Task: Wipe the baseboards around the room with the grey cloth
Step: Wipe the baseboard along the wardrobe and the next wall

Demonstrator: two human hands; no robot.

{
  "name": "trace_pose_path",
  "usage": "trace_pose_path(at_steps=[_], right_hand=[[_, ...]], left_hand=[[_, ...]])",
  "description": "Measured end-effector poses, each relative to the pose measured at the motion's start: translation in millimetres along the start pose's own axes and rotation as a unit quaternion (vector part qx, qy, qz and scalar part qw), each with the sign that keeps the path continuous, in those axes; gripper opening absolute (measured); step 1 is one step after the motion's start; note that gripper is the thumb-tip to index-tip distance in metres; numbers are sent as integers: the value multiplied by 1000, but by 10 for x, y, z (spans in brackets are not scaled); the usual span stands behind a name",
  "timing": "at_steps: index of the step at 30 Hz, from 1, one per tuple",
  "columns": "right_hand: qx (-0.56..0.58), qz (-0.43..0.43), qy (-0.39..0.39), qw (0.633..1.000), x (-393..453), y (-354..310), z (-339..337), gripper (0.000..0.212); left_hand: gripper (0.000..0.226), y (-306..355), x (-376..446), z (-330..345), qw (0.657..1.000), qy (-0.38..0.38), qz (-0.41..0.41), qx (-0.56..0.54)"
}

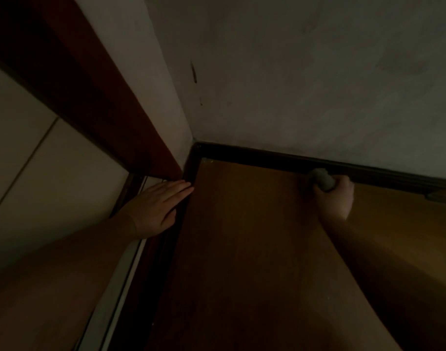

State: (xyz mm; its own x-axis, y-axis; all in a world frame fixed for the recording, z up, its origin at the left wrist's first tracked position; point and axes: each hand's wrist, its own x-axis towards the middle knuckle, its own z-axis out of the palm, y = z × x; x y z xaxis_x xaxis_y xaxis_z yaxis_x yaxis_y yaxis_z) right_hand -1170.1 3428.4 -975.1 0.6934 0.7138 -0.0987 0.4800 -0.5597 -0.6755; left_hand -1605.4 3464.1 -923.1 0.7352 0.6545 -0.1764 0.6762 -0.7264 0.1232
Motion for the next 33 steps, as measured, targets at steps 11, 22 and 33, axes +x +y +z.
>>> trace_pose_path(at_steps=[11, 22, 33], right_hand=[[118, -103, -179, 971, -907, -1534, 1352, 43], [31, -48, -127, 990, -611, -1179, 1437, 38], [-15, -4, -19, 1000, 265, 7, 184, 35]], left_hand=[[62, 15, -19, -23, 999, 10, -8, -49], [60, -65, -97, -43, 998, 21, -7, -60], [61, -54, -69, -15, 1000, 13, -15, -20]])
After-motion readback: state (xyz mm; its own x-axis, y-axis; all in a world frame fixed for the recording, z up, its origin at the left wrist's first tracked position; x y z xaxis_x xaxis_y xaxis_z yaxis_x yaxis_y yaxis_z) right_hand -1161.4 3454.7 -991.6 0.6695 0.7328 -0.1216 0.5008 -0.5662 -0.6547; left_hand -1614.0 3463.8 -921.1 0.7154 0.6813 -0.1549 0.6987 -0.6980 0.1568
